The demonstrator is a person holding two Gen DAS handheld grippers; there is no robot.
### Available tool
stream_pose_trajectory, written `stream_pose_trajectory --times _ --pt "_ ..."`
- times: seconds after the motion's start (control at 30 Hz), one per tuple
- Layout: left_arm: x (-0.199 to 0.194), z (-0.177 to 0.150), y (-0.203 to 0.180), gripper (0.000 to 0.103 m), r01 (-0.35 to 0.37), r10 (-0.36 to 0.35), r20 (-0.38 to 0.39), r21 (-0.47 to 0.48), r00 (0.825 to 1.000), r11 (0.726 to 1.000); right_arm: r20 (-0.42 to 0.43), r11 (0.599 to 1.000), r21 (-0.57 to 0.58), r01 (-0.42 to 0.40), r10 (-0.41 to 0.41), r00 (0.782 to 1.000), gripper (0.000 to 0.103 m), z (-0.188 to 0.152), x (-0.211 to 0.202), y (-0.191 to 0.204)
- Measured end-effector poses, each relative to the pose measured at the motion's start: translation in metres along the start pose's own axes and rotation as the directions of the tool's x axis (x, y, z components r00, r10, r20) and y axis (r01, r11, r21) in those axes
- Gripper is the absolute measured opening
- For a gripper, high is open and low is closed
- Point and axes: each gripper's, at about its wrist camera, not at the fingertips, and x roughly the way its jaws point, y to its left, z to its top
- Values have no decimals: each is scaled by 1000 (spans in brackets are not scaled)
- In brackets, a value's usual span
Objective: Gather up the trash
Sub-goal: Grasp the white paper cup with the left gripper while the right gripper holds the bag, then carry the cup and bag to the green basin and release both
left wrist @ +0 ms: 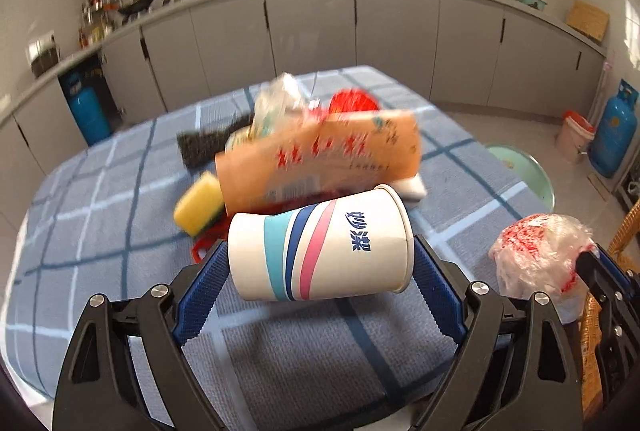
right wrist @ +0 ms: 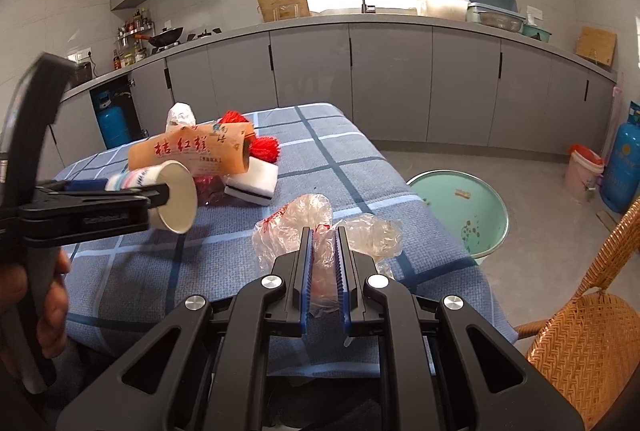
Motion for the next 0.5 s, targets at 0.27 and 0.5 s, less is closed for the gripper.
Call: stream_pose_trajectory --times 0.27,0.5 --pt "-21 28 -31 88 -41 19 162 132 987 990 21 999 17 50 -50 999 12 14 -1 -18" --pt "-25 66 -63 88 -10 -30 235 167 972 986 50 991 50 125 -128 991 12 35 -5 -52"
